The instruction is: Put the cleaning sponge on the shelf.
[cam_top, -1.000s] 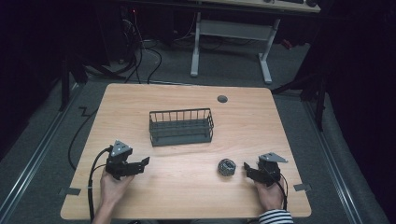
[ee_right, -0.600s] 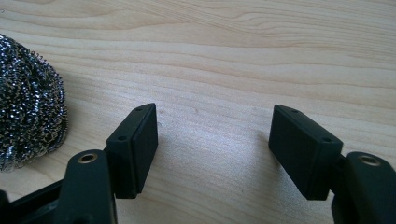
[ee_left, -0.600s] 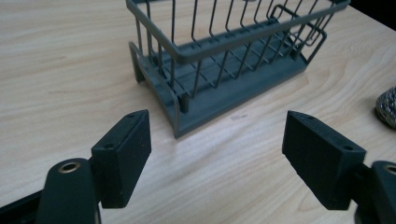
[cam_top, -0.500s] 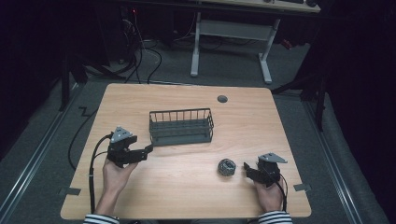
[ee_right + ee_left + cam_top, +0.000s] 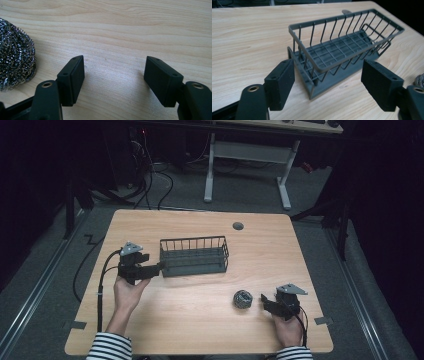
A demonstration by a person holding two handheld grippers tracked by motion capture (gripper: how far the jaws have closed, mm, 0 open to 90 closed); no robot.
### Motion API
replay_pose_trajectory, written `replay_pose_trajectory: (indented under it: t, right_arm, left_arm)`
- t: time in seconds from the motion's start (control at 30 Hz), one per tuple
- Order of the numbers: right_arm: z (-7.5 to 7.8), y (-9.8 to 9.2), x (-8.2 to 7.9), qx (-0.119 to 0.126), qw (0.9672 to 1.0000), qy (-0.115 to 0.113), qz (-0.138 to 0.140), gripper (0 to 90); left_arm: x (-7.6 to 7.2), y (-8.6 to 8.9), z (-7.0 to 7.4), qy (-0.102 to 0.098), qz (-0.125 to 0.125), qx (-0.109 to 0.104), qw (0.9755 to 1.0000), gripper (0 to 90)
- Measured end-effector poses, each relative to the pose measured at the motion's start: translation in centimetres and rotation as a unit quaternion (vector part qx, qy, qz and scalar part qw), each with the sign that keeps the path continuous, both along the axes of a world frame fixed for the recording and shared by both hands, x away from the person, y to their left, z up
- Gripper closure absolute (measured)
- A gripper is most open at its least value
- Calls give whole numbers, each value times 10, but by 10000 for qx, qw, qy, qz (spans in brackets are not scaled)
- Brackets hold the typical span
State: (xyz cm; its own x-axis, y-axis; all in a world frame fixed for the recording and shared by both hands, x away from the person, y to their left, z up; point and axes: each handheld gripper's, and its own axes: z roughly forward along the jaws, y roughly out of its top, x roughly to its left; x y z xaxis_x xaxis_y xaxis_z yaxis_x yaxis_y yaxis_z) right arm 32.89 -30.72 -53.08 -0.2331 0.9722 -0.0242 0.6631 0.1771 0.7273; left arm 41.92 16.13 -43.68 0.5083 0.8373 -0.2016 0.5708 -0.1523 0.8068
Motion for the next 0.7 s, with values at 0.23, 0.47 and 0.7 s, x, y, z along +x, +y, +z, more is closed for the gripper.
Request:
replay_pose_trajectory:
  t: [0.23,0.47,0.7]
  right_arm:
    - [0,0,0,9,10000,7,3,331]
    - [0,0,0,10,10000,8,12,331]
    - [0,0,0,6,10000,10,24,330]
  left_arm:
    - [16,-3,-1,79,158,-49,9998,300]
    - [31,-9,-2,179,288,129,9993,335]
    - [39,-13,-10,318,309,206,9988,394]
